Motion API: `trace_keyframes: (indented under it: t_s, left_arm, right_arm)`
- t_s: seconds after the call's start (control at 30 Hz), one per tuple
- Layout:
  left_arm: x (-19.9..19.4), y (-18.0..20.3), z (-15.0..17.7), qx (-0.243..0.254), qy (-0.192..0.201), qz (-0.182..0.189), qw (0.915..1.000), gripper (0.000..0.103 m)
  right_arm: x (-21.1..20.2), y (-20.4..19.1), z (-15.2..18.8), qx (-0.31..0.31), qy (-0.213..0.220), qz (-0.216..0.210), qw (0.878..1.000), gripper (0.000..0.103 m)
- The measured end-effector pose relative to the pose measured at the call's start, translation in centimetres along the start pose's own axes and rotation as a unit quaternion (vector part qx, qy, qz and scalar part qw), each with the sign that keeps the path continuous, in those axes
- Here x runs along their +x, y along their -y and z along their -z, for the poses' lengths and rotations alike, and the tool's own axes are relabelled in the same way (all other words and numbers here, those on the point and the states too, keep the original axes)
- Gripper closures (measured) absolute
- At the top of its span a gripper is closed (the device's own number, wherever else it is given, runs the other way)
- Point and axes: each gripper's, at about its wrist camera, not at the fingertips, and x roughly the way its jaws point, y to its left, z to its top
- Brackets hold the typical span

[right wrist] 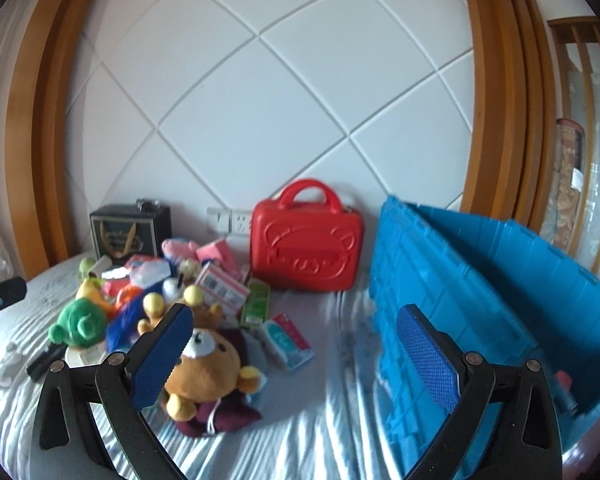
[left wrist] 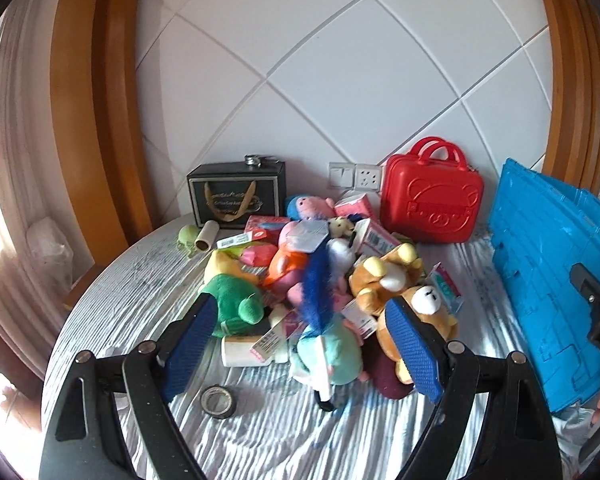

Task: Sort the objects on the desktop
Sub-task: 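Move both grippers back toward the black tape roll on the bed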

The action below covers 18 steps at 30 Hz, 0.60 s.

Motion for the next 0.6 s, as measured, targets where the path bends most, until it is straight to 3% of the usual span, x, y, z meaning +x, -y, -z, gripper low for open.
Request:
trace_keyframes:
  t_s: [0.23, 0.4, 0.6]
  left_arm:
    - [4.0, -5.1, 6.3, -0.008, -0.066, -0.029, 0.9974, 0.017]
    - [7.3, -8.9, 10.9, -0.035, -0.129, -0.05, 0.9898, 0.017]
    - [11.1, -12.2, 14.6, -0.067, -0.172, -0.059, 0.981, 0.017]
  right_arm:
    - [2.2, -2.2, 4.4, -0.017, -0.042, -0.013, 0.999, 0.0]
    - [3.9, -3.7, 7.5, -0.032, -0.083, -0.021, 0.996, 0.0]
    - [6.4, -4.8, 10.7, -0.033, -0.144, -0.024, 0.989, 0.0]
